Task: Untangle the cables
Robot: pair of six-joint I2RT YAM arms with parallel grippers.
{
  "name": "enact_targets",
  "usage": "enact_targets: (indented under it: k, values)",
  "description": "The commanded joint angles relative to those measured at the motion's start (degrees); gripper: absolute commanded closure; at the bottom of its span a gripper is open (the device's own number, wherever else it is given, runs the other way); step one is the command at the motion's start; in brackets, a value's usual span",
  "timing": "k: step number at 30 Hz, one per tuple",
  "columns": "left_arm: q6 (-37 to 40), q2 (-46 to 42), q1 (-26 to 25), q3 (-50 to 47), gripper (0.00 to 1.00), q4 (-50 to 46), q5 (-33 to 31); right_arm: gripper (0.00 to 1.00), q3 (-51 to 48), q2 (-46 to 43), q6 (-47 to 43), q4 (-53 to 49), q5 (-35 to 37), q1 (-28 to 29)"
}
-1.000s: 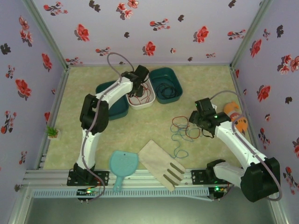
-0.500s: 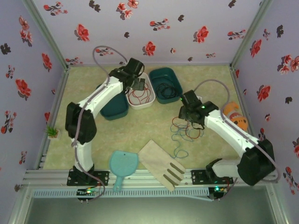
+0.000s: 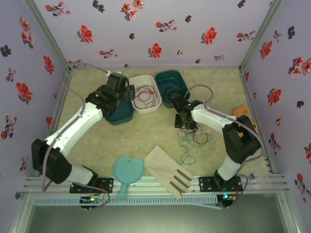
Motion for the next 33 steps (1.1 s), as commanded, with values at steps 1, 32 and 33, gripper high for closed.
enact_targets:
  k: [1, 32, 33]
  values:
    - [-2.0, -4.6, 0.9, -5.1, 0.00, 5.0, -2.4, 0.49, 2.8, 3.3, 1.0, 1.1, -0.2, -0.1]
    - [-4.9, -10.5, 2.5, -19.4, 0.00, 12.5, -5.8, 0.62, 5.9, 13.4, 4.7, 7.0, -2.2, -3.5]
    - [-4.9, -10.6, 2.4, -19.4, 0.00, 12.5, -5.9, 0.64, 5.2, 13.1, 4.7, 7.1, -2.5, -3.4]
